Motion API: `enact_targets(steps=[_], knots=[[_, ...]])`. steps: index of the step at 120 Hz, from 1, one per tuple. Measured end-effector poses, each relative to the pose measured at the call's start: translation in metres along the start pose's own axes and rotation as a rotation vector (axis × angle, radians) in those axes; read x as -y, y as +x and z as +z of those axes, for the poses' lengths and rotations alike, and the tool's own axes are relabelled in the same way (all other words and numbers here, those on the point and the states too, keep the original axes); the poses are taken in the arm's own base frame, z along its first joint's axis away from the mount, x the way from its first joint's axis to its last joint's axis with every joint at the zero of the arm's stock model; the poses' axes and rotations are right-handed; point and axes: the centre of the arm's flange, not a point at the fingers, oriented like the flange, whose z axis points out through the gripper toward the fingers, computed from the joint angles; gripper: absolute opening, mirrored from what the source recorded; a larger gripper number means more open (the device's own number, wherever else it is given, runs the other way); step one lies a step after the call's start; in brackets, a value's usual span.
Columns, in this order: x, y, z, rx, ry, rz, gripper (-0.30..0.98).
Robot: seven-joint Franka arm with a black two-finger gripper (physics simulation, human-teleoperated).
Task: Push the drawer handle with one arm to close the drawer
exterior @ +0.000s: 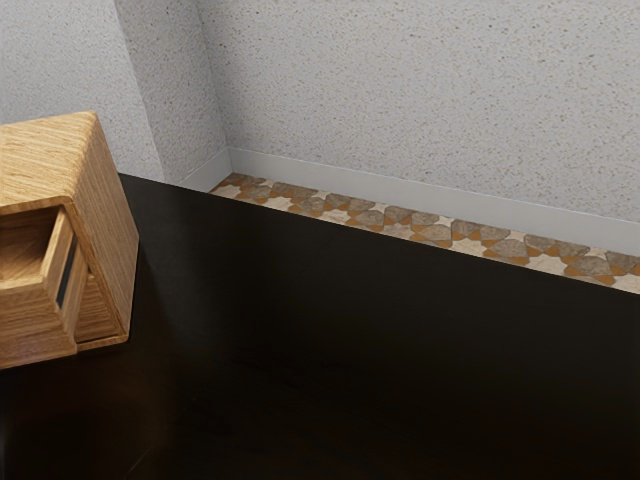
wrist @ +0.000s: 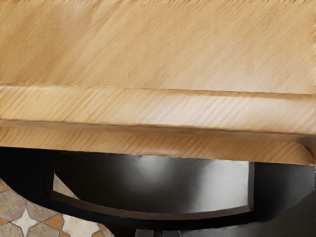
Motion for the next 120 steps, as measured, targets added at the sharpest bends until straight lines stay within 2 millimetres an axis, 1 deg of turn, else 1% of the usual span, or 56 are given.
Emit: enact_targets(steps=[17, 35, 56, 68, 80, 108, 120], knots=[[0.001, 0.016, 0.004, -0.021, -0.018, -0.009, -0.09], [0.004, 0.044, 0.012, -0.028, -0.033, -0.020, -0.09], [0.003, 0.074, 0.006, -0.086, -0.043, -0.016, -0.09], [0.001, 0.088, 0.007, -0.109, -0.046, -0.010, -0.09], [-0.001, 0.110, 0.001, -0.133, -0.045, -0.006, -0.09], [0.002, 0.147, 0.019, -0.158, -0.052, -0.008, -0.09], [0.007, 0.158, 0.021, -0.183, -0.054, -0.014, -0.09]])
